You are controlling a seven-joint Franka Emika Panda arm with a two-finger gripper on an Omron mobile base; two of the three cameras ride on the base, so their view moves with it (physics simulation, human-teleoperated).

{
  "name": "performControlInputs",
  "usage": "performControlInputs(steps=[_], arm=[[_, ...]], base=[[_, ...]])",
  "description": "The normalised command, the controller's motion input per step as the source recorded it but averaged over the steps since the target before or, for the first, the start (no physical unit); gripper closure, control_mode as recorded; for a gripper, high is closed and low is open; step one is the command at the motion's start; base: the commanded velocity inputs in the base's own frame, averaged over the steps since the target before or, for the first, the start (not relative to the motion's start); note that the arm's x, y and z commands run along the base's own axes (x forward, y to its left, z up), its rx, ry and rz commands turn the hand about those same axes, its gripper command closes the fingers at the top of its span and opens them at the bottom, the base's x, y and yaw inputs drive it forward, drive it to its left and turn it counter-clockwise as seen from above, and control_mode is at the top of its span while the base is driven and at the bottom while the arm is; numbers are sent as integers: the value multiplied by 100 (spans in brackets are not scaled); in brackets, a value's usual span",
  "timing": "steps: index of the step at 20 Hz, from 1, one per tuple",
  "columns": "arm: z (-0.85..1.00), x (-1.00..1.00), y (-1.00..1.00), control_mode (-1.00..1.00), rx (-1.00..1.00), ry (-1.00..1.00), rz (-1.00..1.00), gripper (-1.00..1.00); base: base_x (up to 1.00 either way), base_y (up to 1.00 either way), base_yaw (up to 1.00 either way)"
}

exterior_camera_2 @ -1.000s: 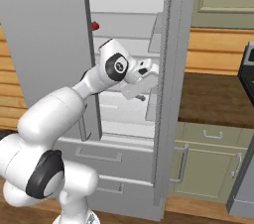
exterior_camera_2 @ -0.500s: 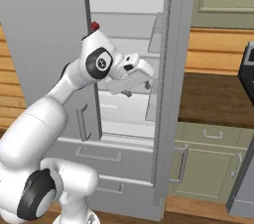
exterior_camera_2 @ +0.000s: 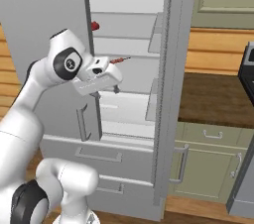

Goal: Take the strawberry from the fridge and place it on top of the pancake, located on the dining counter.

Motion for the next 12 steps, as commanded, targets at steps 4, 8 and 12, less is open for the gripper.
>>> performControlInputs(steps=[4, 8, 12], arm=[[-53, -13, 47, -100, 30, -5, 12, -100], [-38, 3, 68, -100, 29, -2, 5, -100], [-42, 11, 81, -100, 13, -3, 0, -100]], base=[[0, 0, 0], [0, 0, 0], [0, 0, 0]])
